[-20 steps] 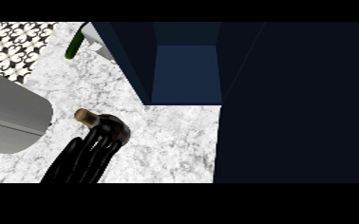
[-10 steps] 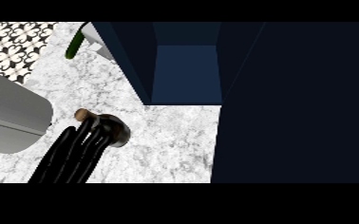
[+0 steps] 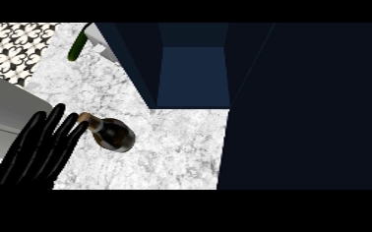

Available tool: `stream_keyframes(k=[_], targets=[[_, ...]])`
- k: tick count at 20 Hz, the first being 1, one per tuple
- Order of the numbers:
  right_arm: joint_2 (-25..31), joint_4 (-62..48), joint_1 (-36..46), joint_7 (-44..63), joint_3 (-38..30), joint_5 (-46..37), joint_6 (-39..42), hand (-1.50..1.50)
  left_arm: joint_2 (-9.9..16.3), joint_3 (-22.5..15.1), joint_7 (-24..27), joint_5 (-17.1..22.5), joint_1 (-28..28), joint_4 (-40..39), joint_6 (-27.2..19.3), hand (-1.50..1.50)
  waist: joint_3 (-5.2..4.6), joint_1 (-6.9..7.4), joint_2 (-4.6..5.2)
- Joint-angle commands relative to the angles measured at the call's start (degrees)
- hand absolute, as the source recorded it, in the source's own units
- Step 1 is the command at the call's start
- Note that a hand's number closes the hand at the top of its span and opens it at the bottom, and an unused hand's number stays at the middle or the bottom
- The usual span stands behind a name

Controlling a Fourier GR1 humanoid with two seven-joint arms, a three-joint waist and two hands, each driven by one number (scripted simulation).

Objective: Pick up the wine, place it into the cabinet and close the cabinet

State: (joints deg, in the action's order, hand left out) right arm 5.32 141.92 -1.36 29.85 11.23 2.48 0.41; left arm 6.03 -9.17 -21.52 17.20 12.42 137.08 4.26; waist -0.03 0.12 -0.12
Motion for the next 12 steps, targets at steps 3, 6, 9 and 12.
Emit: stream_keyframes(k=[3,6,9,12], targets=[[2.8,9.3,-1.2,5.5,-1.1,1.9,1.0,-1.5,0.7,8.2,-4.6,9.2,-5.4,3.2,-1.2,-1.5,0.01,-0.54,-0.03],[0.8,5.9,-0.9,2.9,-0.8,0.8,-0.1,-1.5,2.9,14.5,-3.1,14.4,-2.6,0.9,3.5,-1.5,-0.01,-0.07,0.0],[1.6,7.6,0.0,4.6,-1.0,1.6,0.3,-1.5,1.8,16.0,-2.2,13.6,-5.6,-2.6,2.7,-1.5,0.0,-0.26,0.02],[1.7,7.4,-2.5,2.0,-3.8,4.4,1.6,-1.5,2.9,17.8,-3.4,16.3,-2.9,-2.2,5.3,-1.5,0.03,-0.17,0.0]])
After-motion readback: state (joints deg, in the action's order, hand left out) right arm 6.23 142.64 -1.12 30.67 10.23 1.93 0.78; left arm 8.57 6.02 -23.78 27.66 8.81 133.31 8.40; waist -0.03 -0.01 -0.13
